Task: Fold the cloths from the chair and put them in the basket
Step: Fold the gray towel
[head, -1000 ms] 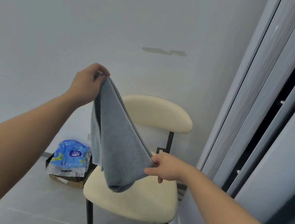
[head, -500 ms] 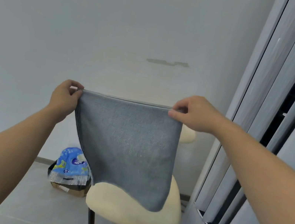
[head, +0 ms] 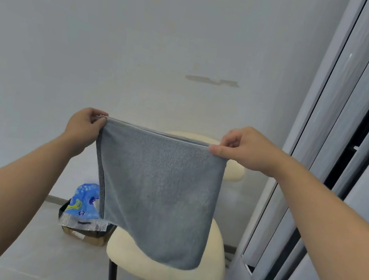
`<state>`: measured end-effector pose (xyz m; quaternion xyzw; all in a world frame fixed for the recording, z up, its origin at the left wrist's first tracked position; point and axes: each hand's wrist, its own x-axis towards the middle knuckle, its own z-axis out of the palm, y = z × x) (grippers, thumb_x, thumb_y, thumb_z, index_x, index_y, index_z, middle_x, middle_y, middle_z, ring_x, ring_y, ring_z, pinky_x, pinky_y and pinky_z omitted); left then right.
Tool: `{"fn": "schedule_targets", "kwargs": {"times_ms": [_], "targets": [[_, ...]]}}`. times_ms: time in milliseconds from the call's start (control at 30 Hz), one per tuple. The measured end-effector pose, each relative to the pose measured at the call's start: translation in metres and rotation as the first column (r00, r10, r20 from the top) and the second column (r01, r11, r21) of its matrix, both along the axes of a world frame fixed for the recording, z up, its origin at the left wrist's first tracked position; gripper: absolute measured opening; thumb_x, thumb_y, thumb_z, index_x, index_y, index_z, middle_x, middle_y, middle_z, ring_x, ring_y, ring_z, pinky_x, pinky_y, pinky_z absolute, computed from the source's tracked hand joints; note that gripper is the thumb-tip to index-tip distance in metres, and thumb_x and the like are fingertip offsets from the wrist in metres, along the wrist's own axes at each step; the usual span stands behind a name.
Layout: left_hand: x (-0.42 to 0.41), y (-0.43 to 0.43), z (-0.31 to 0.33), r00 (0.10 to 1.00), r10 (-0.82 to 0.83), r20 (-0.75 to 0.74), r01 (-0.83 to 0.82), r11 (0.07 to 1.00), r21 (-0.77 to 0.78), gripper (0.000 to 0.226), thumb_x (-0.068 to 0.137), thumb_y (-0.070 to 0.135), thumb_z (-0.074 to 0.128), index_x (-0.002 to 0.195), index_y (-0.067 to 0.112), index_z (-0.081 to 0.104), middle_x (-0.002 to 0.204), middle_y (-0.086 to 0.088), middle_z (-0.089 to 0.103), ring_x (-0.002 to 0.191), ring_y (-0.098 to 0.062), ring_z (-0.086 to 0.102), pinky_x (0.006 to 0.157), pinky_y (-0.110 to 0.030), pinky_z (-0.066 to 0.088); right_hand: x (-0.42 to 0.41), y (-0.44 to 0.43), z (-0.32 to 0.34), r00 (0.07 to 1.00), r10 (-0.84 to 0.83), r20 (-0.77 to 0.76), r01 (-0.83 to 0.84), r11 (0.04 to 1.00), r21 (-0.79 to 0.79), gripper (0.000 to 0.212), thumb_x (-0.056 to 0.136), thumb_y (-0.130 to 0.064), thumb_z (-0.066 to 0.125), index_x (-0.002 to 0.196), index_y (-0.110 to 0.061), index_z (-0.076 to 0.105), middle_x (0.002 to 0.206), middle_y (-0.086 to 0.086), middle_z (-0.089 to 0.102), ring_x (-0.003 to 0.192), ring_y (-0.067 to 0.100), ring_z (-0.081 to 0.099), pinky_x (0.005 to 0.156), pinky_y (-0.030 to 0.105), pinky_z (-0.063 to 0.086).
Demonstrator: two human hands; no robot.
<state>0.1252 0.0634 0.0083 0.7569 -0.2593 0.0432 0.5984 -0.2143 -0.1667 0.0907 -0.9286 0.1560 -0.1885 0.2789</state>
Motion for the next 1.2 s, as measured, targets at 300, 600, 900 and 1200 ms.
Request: {"fn": "schedule_targets", "kwargs": {"times_ms": [300,600,900,1200], "targets": [[-0.001,0.007,0.001,0.998,-0.044,0.048,0.039,0.995,0.089,0.01,0.101,0.021,0.06,0.106,0.026,0.067,0.104,-0.006,0.07,0.094,-0.022,0.063,0.081,-0.034,0.053,-0.002,-0.009,-0.011,0.993,-0.099,-0.058,0.102,0.994,0.039,0.038,0.093,-0.038,0.072,0.068,-0.016,0.056,0.065,-0.006,0.064,0.065,0.01,0.069,0.058,0.019,0.046],[0.002,0.004,-0.004,0.982,-0.181,-0.049,0.182,0.983,0.018,0.006,0.103,0.019,0.058,0.1,0.018,0.063,0.103,-0.015,0.068,0.09,-0.025,0.062,0.097,-0.056,0.055,-0.001,-0.02,-0.022,0.983,-0.156,0.096,0.146,0.983,0.11,0.032,0.091,-0.02,0.077,0.076,-0.013,0.049,0.065,0.001,0.058,0.049,0.002,0.055,0.051,0.017,0.045],[-0.01,0.005,0.0,0.909,-0.402,-0.108,0.406,0.914,0.02,0.041,0.1,-0.003,0.057,0.085,0.027,0.08,0.094,-0.017,0.065,0.088,-0.025,0.06,0.093,-0.042,0.052,-0.017,-0.039,-0.026,0.967,-0.155,0.201,0.064,0.916,0.396,0.027,0.085,-0.01,0.081,0.082,-0.005,0.054,0.072,0.015,0.068,0.071,0.021,0.066,0.072,0.041,0.06],[-0.017,0.005,0.008,0.884,-0.434,-0.174,0.446,0.895,0.033,0.03,0.085,-0.011,0.071,0.075,0.015,0.08,0.081,-0.007,0.073,0.076,-0.016,0.067,0.072,-0.02,0.059,-0.027,-0.049,-0.03,0.95,-0.219,0.224,0.12,0.915,0.386,0.024,0.088,-0.013,0.079,0.083,-0.006,0.057,0.077,0.021,0.068,0.072,0.021,0.064,0.078,0.044,0.06]]}}
